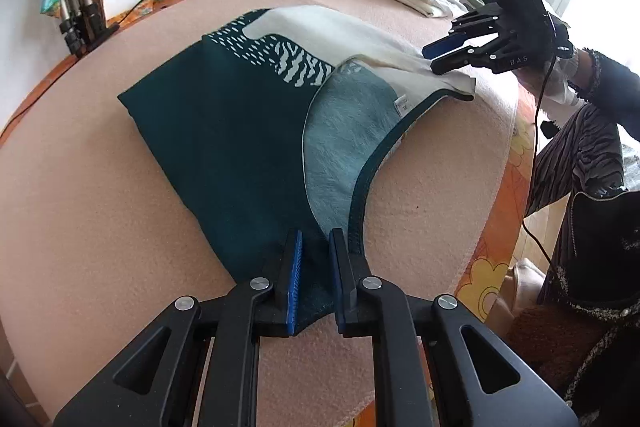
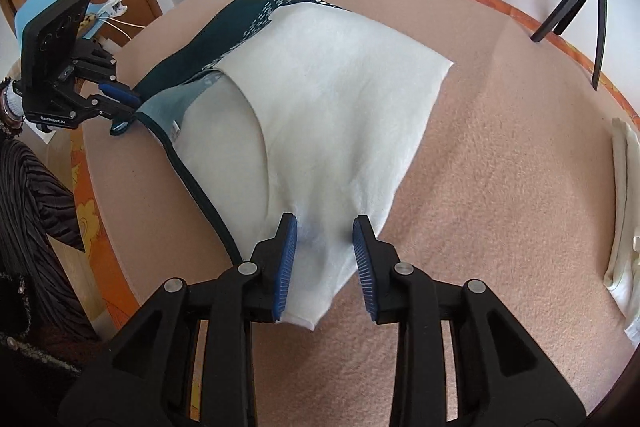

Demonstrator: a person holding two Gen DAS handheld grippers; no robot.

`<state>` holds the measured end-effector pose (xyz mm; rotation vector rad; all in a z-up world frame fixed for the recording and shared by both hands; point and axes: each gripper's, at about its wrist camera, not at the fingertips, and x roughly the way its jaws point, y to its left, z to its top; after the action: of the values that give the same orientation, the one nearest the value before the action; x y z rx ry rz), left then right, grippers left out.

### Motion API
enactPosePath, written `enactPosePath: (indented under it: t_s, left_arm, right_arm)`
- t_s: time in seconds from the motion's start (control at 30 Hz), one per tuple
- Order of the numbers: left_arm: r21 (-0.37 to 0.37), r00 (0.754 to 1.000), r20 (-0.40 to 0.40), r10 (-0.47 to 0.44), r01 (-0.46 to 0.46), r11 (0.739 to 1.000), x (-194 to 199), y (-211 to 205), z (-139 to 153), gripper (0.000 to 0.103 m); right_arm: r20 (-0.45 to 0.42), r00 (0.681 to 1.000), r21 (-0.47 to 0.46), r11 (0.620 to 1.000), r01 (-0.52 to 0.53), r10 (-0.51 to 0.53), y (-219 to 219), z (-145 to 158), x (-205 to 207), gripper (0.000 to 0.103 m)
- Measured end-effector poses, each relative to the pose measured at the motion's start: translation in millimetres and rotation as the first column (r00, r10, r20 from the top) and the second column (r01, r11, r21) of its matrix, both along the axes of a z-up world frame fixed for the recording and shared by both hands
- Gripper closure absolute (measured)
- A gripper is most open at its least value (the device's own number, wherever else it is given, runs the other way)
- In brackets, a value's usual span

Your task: Fold small clothes

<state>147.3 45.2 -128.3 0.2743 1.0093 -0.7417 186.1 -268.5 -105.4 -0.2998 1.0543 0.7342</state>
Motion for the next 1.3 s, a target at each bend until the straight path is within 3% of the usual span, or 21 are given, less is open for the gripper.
enactPosePath:
  t_s: [0.13,0.2,0.27,0.3,0.33,0.43,0.5,0.6,0.73,0.93,1.07,1.17,1.23,1.3]
  left_arm:
    - [-0.088,0.995,0.063,0.079,-0.073,0.993,23,8,26,0.091]
    - [-0.132,0.988,0.058,0.146,-0.137,0.982,46,15,32,0.091]
    - [-0.171,0.977,0.056,0.208,-0.196,0.966,67,24,35,0.086]
    - [-0.179,0.968,0.059,0.244,-0.230,0.956,76,29,35,0.076]
    - [-0.193,0.958,0.051,0.282,-0.267,0.944,86,35,34,0.070]
    - [-0.238,0.934,-0.012,0.357,-0.350,0.906,115,47,27,0.070]
    - [-0.260,0.915,-0.066,0.398,-0.401,0.878,130,56,20,0.070]
    - [-0.296,0.879,-0.157,0.450,-0.477,0.828,149,66,8,0.069]
    - [-0.357,0.838,-0.294,0.460,-0.543,0.760,165,80,-9,0.069]
    - [-0.399,0.804,-0.401,0.439,-0.585,0.706,169,84,-22,0.069]
    - [-0.399,0.796,-0.422,0.435,-0.593,0.699,171,84,-26,0.069]
    - [-0.425,0.782,-0.450,0.432,-0.612,0.666,171,87,-32,0.072]
    - [-0.436,0.791,-0.437,0.430,-0.604,0.668,169,85,-31,0.087]
    - [-0.431,0.806,-0.409,0.428,-0.585,0.687,168,79,-29,0.097]
  right_arm:
    - [0.045,0.999,0.124,0.992,0.023,-0.029,5,35,11,0.072]
    - [0.088,0.995,0.152,0.988,0.031,-0.045,19,50,20,0.072]
    - [0.108,0.992,0.158,0.986,0.053,-0.070,32,57,35,0.072]
    - [0.103,0.991,0.161,0.985,0.069,-0.087,35,57,45,0.072]
    - [0.093,0.990,0.165,0.982,0.093,-0.109,36,55,55,0.072]
    - [0.001,0.977,0.213,0.954,0.209,-0.214,25,41,87,0.068]
    - [-0.066,0.956,0.250,0.922,0.294,-0.287,13,29,103,0.060]
    - [-0.153,0.922,0.276,0.880,0.386,-0.356,-2,12,120,0.059]
    - [-0.270,0.886,0.322,0.832,0.452,-0.377,-11,-8,134,0.059]
    - [-0.387,0.854,0.341,0.807,0.482,-0.347,-8,-31,146,0.059]
    - [-0.428,0.836,0.356,0.786,0.506,-0.344,-7,-38,151,0.059]
    - [-0.430,0.833,0.355,0.783,0.511,-0.348,-4,-39,153,0.059]
    - [-0.431,0.834,0.358,0.783,0.508,-0.344,-1,-38,153,0.060]
    - [-0.432,0.838,0.362,0.787,0.500,-0.333,2,-38,153,0.072]
